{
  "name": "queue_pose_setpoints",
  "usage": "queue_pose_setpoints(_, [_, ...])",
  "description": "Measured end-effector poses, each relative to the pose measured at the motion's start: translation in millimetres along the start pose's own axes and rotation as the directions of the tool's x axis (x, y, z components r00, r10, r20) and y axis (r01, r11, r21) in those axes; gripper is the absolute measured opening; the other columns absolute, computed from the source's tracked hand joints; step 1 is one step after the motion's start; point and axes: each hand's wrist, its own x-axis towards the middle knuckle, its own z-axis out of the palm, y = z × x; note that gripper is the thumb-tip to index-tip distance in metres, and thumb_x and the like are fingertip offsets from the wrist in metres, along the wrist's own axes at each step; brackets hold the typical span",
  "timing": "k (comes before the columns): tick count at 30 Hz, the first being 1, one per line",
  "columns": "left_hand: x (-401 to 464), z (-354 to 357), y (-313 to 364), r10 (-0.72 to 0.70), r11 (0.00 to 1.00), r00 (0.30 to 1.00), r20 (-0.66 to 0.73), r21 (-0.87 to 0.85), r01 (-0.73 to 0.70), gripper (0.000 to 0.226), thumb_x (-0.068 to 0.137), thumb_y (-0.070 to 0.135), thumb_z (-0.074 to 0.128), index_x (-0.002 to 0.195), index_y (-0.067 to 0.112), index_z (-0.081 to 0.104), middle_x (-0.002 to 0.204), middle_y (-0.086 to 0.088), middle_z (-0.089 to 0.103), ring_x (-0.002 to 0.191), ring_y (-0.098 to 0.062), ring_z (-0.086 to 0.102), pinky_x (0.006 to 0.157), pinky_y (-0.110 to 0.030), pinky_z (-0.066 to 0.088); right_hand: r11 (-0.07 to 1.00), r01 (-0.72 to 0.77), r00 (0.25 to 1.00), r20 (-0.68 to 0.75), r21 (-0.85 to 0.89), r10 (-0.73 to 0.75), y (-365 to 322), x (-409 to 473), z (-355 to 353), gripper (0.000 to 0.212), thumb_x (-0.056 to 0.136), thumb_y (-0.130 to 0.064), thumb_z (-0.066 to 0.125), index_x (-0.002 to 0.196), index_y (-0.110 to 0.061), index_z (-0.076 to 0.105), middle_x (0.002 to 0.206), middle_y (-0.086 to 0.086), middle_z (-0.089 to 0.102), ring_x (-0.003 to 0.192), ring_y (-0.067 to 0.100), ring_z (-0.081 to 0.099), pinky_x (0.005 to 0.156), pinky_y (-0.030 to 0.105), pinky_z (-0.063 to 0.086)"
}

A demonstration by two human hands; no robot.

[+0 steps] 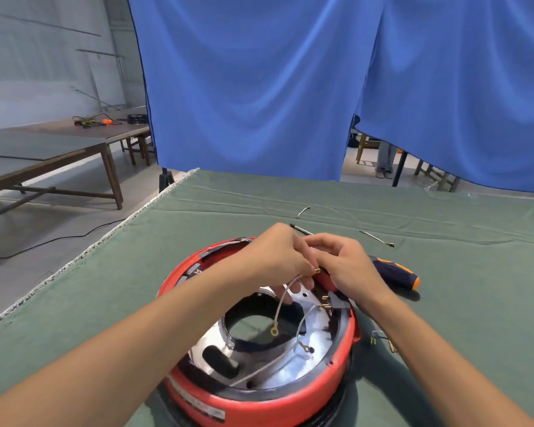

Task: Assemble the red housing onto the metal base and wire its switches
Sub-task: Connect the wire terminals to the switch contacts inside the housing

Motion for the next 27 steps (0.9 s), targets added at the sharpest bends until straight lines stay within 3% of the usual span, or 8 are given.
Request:
queue_pose_setpoints(3, [-6.2, 3.3, -8.1, -0.024, 0.999, 1.000, -0.009, -0.047, 0.024, 0.015, 0.088, 0.001, 0.058, 0.077, 0.009, 0.065, 0.051, 0.002, 0.063, 0.040, -0.006, 0.052, 0.040, -0.026, 0.050, 0.999, 0.003, 0.999, 0.035, 0.040, -0.004, -3.9, 0.5, 5.7, 0.027, 0.089, 0.003, 0.054, 0.086, -0.019, 0.070, 0.070, -0.007, 0.071, 0.057, -0.002, 0.061, 0.051, 0.010, 0.043])
queue_pose_setpoints(6, [-13.5, -2.2, -14.0, -0.017, 0.989, 0.999, -0.033, -0.151, 0.012, 0.012, 0.088, 0.000, 0.058, 0.082, 0.005, 0.068, 0.058, -0.004, 0.063, 0.042, -0.008, 0.049, 0.040, -0.024, 0.047, 0.999, 0.021, 1.000, 0.013, 0.028, -0.022, -6.7, 0.2, 6.1, 0.018, 0.088, -0.003, 0.058, 0.087, -0.017, 0.069, 0.082, -0.001, 0.072, 0.072, 0.006, 0.064, 0.066, 0.016, 0.048])
queue_pose_setpoints(9, [-18.6, -13.1, -16.1, 0.005, 0.970, 0.995, -0.098, -0.241, -0.028, 0.011, 0.087, -0.001, 0.060, 0.082, 0.002, 0.068, 0.058, -0.004, 0.061, 0.041, -0.009, 0.046, 0.038, -0.022, 0.044, 1.000, 0.009, 1.000, 0.026, -0.014, -0.009, -13.4, 0.2, 2.8, 0.016, 0.085, 0.000, 0.058, 0.079, -0.011, 0.067, 0.093, 0.003, 0.072, 0.072, 0.014, 0.063, 0.060, 0.016, 0.049])
queue_pose_setpoints(13, [-23.0, -21.2, -16.4, 0.014, 0.928, 0.989, -0.146, -0.368, -0.068, 0.009, 0.087, 0.000, 0.061, 0.085, 0.000, 0.070, 0.061, -0.006, 0.062, 0.040, -0.010, 0.045, 0.037, -0.021, 0.043, 0.999, 0.017, 0.991, 0.132, -0.043, -0.011, -27.0, 0.4, -9.2, 0.029, 0.082, 0.006, 0.055, 0.064, -0.014, 0.068, 0.108, 0.000, 0.068, 0.090, 0.002, 0.064, 0.079, 0.013, 0.049])
queue_pose_setpoints(17, [-22.3, -22.8, -17.5, -0.012, 0.919, 0.987, -0.158, -0.391, -0.051, 0.009, 0.087, 0.000, 0.061, 0.088, -0.004, 0.070, 0.061, -0.007, 0.064, 0.039, -0.010, 0.044, 0.038, -0.022, 0.044, 0.996, 0.034, 0.974, 0.225, -0.083, -0.014, -30.6, -2.5, -13.6, 0.023, 0.079, 0.008, 0.060, 0.072, -0.011, 0.070, 0.100, -0.002, 0.072, 0.091, 0.004, 0.065, 0.082, 0.016, 0.050])
queue_pose_setpoints(22, [-22.2, -25.0, -20.2, -0.072, 0.900, 0.990, -0.125, -0.436, 0.010, 0.009, 0.086, 0.000, 0.061, 0.090, -0.004, 0.069, 0.062, -0.008, 0.065, 0.039, -0.010, 0.045, 0.039, -0.022, 0.044, 0.986, 0.156, 0.976, 0.164, -0.052, -0.146, -33.4, -6.4, -7.0, 0.019, 0.076, 0.004, 0.071, 0.081, -0.014, 0.070, 0.092, 0.007, 0.073, 0.089, 0.021, 0.068, 0.075, 0.038, 0.056])
queue_pose_setpoints(25, [-20.9, -28.5, -20.5, -0.121, 0.876, 0.991, -0.055, -0.475, 0.080, 0.009, 0.086, 0.001, 0.062, 0.089, -0.001, 0.070, 0.064, -0.005, 0.066, 0.039, -0.008, 0.046, 0.039, -0.021, 0.044, 0.977, 0.208, 0.968, 0.154, -0.056, -0.197, -34.6, -6.8, -6.7, 0.014, 0.074, 0.001, 0.075, 0.081, -0.010, 0.071, 0.086, 0.010, 0.073, 0.079, 0.026, 0.069, 0.069, 0.037, 0.056])
queue_pose_setpoints(27, [-20.3, -31.5, -20.4, -0.161, 0.852, 0.987, 0.018, -0.503, 0.148, 0.011, 0.086, 0.005, 0.062, 0.094, 0.000, 0.069, 0.064, -0.003, 0.066, 0.040, -0.007, 0.046, 0.040, -0.020, 0.044, 0.968, 0.238, 0.963, 0.147, -0.081, -0.224, -35.1, -7.2, -6.4, 0.011, 0.074, -0.001, 0.076, 0.081, -0.009, 0.073, 0.080, 0.010, 0.073, 0.069, 0.019, 0.068, 0.062, 0.028, 0.054])
